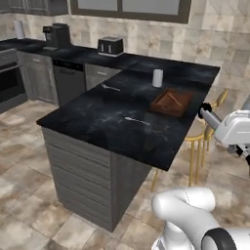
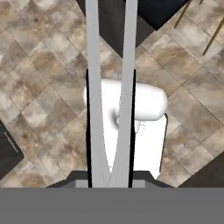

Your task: Take the tongs from the drawer on the left and place them on the dining counter next to the tray containing the hot dog.

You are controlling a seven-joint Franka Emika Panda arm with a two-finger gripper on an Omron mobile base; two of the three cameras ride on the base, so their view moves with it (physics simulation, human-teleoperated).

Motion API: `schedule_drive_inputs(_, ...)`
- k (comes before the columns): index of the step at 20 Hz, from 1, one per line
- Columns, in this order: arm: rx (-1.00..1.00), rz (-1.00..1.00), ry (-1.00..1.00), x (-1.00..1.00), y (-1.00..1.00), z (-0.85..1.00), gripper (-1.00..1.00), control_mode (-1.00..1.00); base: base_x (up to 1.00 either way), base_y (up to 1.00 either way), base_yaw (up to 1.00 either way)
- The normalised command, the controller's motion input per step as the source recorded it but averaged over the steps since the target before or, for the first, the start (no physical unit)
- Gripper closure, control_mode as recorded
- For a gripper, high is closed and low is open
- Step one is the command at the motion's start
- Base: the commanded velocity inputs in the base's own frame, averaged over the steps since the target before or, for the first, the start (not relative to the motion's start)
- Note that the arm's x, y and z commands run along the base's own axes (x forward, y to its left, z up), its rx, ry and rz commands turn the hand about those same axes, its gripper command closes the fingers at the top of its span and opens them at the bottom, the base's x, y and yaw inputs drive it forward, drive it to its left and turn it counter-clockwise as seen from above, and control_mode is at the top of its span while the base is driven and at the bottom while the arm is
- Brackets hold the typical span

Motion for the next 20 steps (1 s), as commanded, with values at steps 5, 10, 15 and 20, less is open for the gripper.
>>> schedule_drive_inputs(5,0.00,0.00,0.00,0.00,0.00,0.00,1.00,1.00,0.14,-1.00,0.54)
schedule_drive_inputs(10,0.00,0.00,0.00,0.00,0.00,0.00,1.00,1.00,0.39,-1.00,0.40)
schedule_drive_inputs(15,0.00,0.00,0.00,0.00,0.00,0.00,1.00,1.00,0.42,-0.99,0.39)
schedule_drive_inputs(20,0.00,0.00,0.00,0.00,0.00,0.00,1.00,1.00,0.26,-0.69,0.51)
